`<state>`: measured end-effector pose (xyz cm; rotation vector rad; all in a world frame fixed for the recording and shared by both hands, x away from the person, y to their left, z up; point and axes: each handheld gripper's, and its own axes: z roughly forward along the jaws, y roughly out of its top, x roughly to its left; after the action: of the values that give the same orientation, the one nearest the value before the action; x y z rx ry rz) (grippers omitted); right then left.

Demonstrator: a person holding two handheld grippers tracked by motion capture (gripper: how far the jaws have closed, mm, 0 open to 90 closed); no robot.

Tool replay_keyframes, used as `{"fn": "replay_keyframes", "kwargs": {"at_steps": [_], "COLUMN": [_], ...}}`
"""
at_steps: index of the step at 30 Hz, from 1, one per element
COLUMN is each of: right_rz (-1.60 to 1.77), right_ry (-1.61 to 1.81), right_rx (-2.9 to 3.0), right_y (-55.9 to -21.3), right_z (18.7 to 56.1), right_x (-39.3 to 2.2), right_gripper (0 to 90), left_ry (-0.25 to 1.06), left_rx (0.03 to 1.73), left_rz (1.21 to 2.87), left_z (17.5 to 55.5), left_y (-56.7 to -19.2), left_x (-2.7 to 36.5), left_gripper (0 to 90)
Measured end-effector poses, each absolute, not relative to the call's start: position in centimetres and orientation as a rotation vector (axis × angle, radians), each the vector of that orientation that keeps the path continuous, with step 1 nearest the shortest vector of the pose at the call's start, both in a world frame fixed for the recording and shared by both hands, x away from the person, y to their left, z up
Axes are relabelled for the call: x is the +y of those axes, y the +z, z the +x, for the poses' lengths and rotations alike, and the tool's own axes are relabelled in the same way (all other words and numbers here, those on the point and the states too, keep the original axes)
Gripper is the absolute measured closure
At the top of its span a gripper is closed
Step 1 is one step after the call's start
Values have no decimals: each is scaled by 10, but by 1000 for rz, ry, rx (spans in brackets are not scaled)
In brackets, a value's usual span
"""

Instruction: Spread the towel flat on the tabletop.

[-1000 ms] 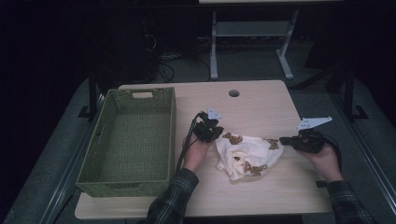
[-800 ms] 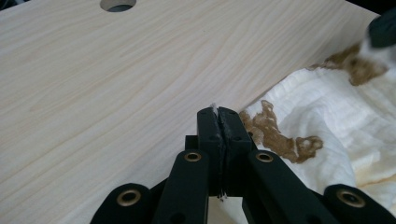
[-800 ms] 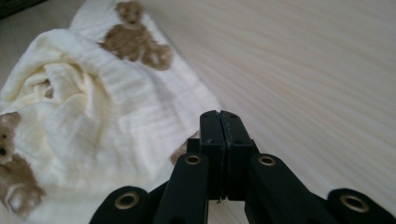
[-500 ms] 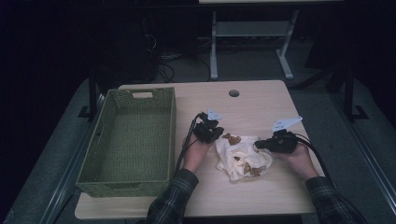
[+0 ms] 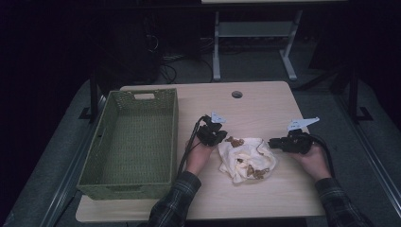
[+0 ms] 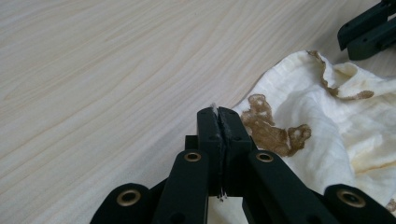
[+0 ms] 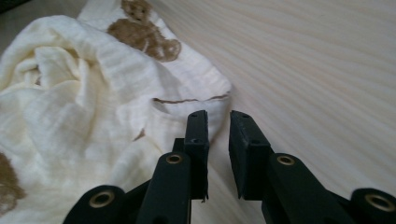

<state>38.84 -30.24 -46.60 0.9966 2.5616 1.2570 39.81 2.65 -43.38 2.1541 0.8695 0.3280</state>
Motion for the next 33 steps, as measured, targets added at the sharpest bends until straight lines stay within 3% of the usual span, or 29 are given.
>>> {"fn": "replay_keyframes", "kwargs": {"at_steps": [6,13,24,33], "right_rz": [963,930,963,1098], "right_ry": [1279,1223,1240,1181], "right_rx": [2609,2635,2485,2416], "right_y": [-471,-472,-443,-451], "right_z": [388,385,396,423], "right_x": [-293,-288,-314,-340], "right_gripper": [762,867,881,886], "left_ry": [325,326,367,455], "left_rx": [866,868,893,964], "left_rz": [2159,2158,2126,2116], "left_z": [398,398,403,423], "left_y": [-434,-434,-422,-418], "left_x": [27,27,27,29], "left_gripper": [885,886,885,886]}}
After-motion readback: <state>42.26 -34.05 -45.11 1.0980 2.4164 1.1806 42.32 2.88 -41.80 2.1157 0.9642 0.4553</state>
